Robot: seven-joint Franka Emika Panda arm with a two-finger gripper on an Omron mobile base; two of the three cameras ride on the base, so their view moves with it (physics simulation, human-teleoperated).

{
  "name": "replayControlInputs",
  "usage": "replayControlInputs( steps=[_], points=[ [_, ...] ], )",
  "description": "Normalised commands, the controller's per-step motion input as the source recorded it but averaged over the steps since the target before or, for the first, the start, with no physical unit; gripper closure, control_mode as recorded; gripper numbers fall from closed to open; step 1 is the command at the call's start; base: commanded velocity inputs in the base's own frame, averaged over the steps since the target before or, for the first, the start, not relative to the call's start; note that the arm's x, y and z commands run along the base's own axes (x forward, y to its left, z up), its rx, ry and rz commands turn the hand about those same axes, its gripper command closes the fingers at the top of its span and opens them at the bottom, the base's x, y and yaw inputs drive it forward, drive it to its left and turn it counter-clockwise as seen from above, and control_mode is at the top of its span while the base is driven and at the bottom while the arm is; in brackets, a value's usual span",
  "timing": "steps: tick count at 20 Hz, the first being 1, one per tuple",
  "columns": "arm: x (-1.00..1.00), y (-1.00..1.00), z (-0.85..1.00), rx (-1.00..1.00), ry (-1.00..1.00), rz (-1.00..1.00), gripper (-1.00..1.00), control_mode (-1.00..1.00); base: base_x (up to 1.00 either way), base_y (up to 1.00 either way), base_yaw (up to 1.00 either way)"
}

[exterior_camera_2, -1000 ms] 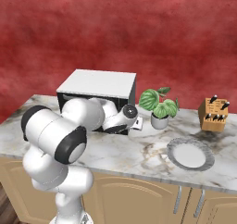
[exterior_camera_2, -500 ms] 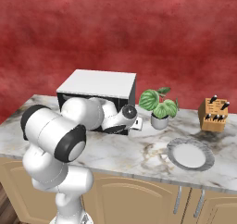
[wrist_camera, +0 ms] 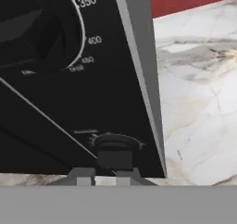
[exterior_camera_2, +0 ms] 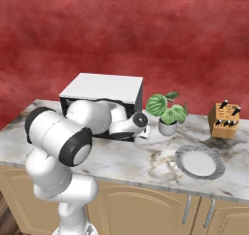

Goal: Pick up the bagel from the plate, place it on the toaster oven rack, close the door, and set the timer.

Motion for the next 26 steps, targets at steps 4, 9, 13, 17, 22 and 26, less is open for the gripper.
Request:
replayControlInputs(
  steps=[4, 9, 13, 17, 22, 26],
  points=[
    [0.68, -0.44, 0.18, 0.37, 0.01, 0.07, 1.0, -1.0, 0.0, 0.0, 0.0],
    [0.69, -0.41, 0.18, 0.37, 0.0, 0.09, 1.0, -1.0, 0.0, 0.0, 0.0],
    [0.68, -0.4, 0.11, 0.35, 0.0, 0.11, 1.0, -1.0, 0.0, 0.0, 0.0],
    [0.68, -0.43, 0.08, 0.35, 0.0, 0.12, 1.0, -1.0, 0.0, 0.0, 0.0],
    [0.65, -0.44, 0.09, 0.36, 0.0, 0.12, 1.0, -1.0, 0.0, 0.0, 0.0],
    [0.68, -0.39, 0.09, 0.36, 0.0, 0.11, 1.0, -1.0, 0.0, 0.0, 0.0]
  ],
)
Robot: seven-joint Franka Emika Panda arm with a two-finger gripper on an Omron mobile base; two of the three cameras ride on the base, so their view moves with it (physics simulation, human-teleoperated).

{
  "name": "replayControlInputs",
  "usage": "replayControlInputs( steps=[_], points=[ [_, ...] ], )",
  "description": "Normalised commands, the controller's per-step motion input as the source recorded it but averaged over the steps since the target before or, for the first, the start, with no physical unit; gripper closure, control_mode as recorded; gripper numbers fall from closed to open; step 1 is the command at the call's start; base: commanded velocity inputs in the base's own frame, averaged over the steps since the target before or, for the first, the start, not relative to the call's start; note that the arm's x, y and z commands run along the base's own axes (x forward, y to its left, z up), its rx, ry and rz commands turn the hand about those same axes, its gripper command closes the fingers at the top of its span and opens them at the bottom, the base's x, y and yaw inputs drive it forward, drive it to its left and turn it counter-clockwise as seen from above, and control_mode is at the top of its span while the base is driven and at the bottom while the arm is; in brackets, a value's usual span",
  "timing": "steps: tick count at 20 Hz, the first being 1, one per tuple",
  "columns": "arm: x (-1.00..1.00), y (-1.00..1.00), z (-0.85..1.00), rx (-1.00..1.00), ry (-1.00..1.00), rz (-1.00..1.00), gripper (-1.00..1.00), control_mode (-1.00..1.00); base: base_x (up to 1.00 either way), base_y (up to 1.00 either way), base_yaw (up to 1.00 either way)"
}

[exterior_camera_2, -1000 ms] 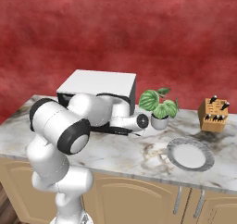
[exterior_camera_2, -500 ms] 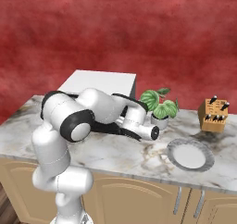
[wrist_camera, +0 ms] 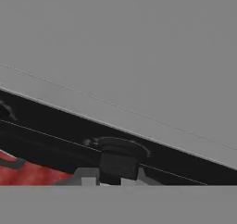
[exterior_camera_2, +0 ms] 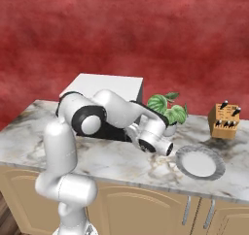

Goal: Pick up the bagel from the plate, place it on the toaster oven rack, close the door, and set the timer.

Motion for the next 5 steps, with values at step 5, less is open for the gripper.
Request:
replayControlInputs(
  steps=[5],
  points=[
    [0.64, -0.39, 0.13, 0.36, 0.0, 0.11, 1.0, -1.0, 0.0, 0.0, 0.0]
  ],
)
